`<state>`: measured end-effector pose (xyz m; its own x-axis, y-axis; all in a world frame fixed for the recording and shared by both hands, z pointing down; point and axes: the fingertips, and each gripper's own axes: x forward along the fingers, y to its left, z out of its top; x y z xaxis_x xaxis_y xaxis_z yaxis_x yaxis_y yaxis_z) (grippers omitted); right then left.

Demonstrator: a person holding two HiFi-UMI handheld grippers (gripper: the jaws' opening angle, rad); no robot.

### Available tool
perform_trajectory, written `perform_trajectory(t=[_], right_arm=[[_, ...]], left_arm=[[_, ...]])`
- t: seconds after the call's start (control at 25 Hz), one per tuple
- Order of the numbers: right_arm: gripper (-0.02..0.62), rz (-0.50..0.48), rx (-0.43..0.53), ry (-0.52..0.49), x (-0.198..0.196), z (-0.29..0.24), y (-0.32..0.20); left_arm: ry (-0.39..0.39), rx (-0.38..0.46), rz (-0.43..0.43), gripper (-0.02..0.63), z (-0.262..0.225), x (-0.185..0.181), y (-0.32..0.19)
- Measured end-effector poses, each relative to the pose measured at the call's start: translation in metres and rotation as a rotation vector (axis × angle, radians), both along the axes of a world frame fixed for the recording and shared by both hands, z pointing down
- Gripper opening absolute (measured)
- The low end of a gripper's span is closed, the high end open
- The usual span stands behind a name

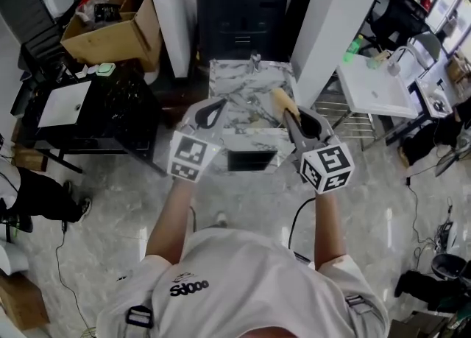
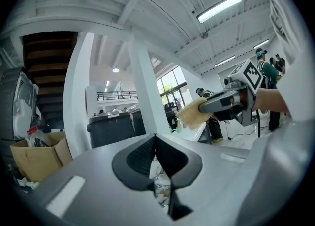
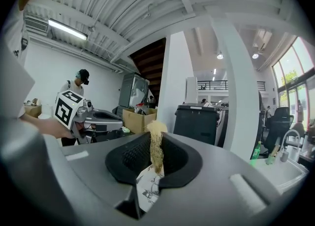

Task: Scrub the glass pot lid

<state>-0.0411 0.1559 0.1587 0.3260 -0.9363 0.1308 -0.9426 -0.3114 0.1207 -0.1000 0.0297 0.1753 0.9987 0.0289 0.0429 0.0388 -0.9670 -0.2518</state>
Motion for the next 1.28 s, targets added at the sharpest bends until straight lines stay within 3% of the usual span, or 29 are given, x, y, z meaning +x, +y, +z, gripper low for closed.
perform_trajectory(t=[0.64, 0.84, 1.28], right_arm=[[0.049, 0.05, -0.108, -0.077, 0.071, 0.061, -0.089], [0.049, 0.061, -0.167, -0.104, 0.11, 0.096, -0.105], [0.049, -0.032, -0.321, -0.162, 0.212, 0.207, -0.156]], left_arm=[[-0.077, -0.052, 0.04, 0.011, 0.05, 0.065, -0.085], [-0.117, -0.074, 0.041, 0.011, 0.076, 0.095, -0.101], [-0.203, -0.14, -0.069, 0.011, 0.134, 0.172, -0.141]])
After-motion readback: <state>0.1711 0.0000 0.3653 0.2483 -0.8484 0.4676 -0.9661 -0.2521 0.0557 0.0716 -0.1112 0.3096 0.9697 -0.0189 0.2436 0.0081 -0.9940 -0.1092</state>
